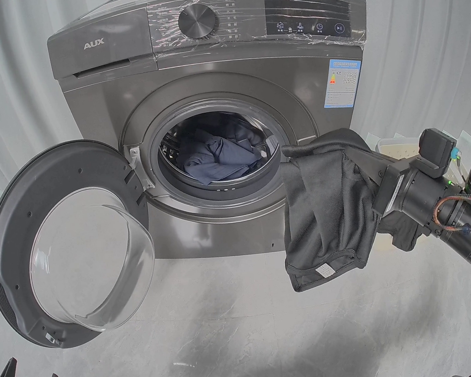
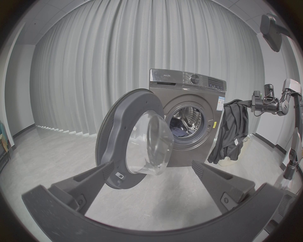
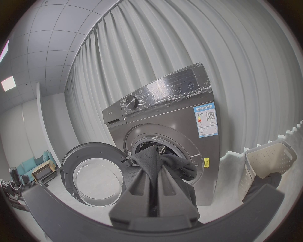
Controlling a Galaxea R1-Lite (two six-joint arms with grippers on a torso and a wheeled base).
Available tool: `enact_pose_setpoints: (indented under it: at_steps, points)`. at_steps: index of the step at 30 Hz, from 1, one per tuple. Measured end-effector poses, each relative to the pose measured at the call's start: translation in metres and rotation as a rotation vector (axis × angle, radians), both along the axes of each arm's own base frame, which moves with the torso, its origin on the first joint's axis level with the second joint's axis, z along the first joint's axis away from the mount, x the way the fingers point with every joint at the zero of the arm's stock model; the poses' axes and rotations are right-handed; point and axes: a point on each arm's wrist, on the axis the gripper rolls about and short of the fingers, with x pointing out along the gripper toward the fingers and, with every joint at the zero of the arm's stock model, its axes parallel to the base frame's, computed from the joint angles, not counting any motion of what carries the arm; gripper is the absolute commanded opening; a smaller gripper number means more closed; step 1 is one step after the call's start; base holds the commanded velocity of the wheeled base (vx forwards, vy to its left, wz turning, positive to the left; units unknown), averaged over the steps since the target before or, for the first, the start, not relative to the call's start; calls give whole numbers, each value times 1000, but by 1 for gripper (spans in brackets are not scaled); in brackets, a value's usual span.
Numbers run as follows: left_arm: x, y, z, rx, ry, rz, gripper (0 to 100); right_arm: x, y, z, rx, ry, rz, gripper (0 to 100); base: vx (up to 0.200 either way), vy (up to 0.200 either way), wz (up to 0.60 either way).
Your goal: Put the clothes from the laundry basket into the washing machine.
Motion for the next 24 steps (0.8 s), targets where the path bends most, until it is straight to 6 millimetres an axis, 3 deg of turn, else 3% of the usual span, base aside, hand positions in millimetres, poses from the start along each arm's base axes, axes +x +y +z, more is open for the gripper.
enact_pose_setpoints:
  at_steps: [6,24]
  points:
    - [0,0,0,0,-1,-1,100,1,1,-1,-3,3,0,0,200,0,0]
    - [0,0,0,9,0,0,100,1,2,-7,-17,21,6,0,0,0,0]
